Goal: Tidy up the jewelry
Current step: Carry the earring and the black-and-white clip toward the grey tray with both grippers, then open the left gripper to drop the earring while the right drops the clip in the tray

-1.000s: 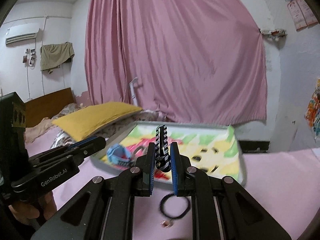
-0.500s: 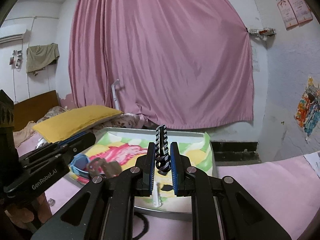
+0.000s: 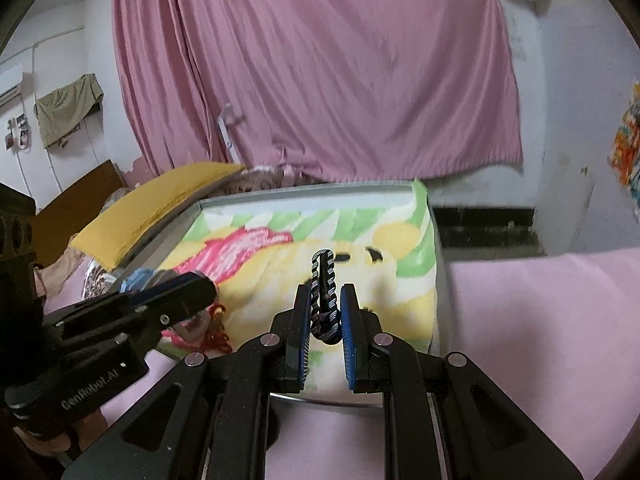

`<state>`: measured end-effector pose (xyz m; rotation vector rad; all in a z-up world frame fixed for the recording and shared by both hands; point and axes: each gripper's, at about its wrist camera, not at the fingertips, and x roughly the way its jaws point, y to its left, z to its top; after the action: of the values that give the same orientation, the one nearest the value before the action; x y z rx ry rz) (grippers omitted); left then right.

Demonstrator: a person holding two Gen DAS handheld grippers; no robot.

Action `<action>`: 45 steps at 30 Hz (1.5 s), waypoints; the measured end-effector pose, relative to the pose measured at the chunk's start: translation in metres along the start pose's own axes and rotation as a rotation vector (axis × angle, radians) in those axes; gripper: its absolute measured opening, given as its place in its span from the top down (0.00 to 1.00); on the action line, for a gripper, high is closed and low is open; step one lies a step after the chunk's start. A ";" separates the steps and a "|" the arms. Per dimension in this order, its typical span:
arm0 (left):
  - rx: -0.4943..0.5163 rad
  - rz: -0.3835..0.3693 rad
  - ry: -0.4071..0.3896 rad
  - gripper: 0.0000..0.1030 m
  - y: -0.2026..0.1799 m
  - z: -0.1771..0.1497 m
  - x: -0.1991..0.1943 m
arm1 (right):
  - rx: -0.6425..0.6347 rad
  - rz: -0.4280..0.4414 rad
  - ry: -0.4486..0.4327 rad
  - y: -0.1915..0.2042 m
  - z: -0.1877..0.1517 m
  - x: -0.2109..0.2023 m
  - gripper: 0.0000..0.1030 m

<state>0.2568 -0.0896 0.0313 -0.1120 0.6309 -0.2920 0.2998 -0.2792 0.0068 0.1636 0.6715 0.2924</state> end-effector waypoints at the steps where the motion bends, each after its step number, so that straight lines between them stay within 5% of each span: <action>1: -0.001 0.003 0.021 0.88 -0.001 -0.001 0.003 | 0.004 -0.002 0.012 -0.002 -0.001 0.002 0.88; 11: -0.011 0.026 0.181 0.88 -0.002 -0.010 0.030 | 0.018 -0.020 0.139 -0.011 -0.009 0.026 0.87; 23: -0.032 0.031 0.212 0.87 0.001 -0.012 0.032 | 0.011 -0.027 0.154 -0.008 -0.009 0.023 0.87; 30: -0.083 0.013 0.129 0.87 0.011 -0.013 0.015 | -0.003 -0.029 0.071 -0.004 -0.010 0.003 0.86; 34: -0.104 0.013 0.061 0.87 0.015 -0.012 -0.001 | -0.010 -0.050 -0.022 0.001 -0.011 -0.020 0.66; 45: -0.130 0.044 -0.086 0.72 0.029 -0.014 -0.051 | -0.048 -0.094 -0.213 0.026 -0.025 -0.072 0.40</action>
<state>0.2160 -0.0467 0.0429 -0.2339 0.5662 -0.2026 0.2247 -0.2765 0.0364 0.1152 0.4593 0.1967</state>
